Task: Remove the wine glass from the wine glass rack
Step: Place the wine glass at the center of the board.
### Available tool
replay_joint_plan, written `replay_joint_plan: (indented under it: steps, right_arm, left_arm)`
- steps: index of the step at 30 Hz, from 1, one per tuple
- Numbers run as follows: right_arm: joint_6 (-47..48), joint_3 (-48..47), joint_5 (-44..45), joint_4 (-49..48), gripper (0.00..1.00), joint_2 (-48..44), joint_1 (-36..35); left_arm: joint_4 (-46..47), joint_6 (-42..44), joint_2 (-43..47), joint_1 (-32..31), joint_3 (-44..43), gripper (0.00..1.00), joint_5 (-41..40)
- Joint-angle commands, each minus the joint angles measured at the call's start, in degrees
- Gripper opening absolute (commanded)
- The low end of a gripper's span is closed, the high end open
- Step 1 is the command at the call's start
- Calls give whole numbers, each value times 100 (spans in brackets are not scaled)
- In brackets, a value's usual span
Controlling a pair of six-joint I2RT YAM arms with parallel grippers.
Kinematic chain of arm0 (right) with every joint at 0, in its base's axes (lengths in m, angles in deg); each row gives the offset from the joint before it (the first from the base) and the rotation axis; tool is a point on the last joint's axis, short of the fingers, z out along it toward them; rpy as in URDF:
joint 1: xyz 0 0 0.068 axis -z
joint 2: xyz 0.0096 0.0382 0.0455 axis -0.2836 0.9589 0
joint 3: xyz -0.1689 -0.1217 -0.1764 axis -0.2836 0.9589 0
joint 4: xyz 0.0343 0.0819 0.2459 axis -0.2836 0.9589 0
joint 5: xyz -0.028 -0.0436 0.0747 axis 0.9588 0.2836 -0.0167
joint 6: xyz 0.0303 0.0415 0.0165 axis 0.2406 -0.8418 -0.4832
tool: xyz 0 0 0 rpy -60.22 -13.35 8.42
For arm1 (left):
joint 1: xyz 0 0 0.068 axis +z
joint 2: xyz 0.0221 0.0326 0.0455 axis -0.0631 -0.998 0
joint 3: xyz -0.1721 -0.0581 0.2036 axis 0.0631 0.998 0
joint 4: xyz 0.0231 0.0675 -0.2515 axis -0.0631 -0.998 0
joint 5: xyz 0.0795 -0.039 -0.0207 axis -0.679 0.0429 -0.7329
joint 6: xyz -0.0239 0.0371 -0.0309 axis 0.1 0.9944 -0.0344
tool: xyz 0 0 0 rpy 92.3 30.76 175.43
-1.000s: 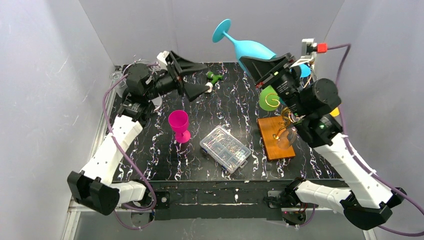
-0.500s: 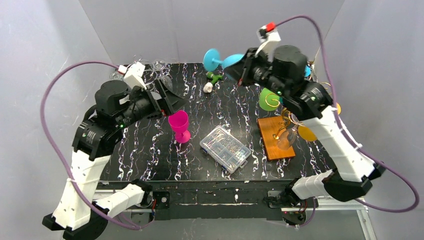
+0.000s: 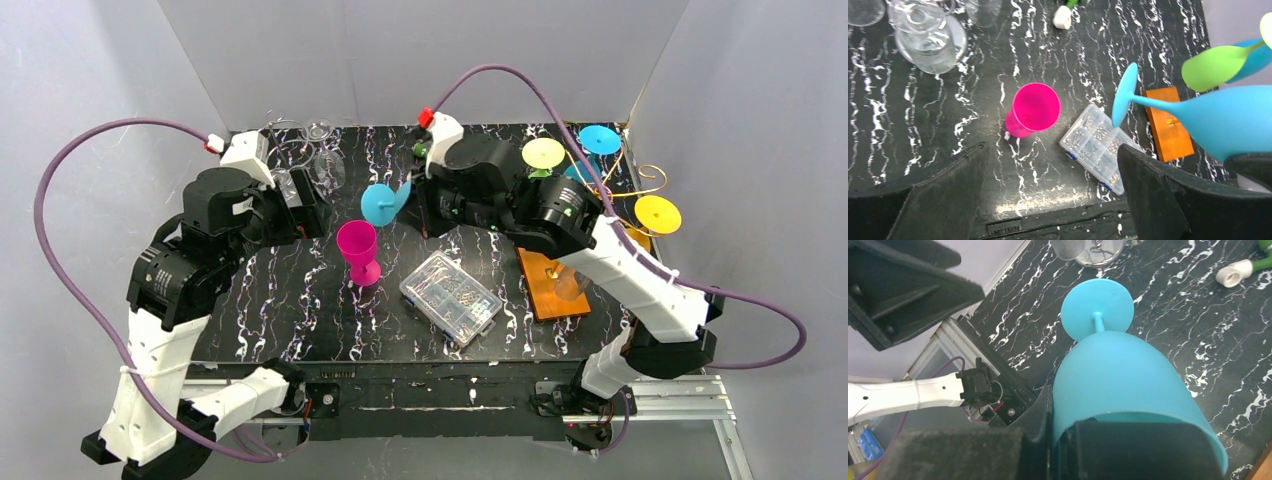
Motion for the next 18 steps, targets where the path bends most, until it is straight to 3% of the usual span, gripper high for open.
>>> replay_joint_plan:
  steps: [1,10,18]
  right_arm:
    - [130,-525,262,501,1,602,-410]
    - [135,-1038,-121,1185,1,1766,-847]
    - [181,-707,-299,1274,1,2254,-999]
  left_arm:
    - [-269,249,14,-20,-382,98,-685]
    - [-487,293,-43,-20,-1006,98,-1038]
    - [-547,348,-41,-20,-960,98,-1083]
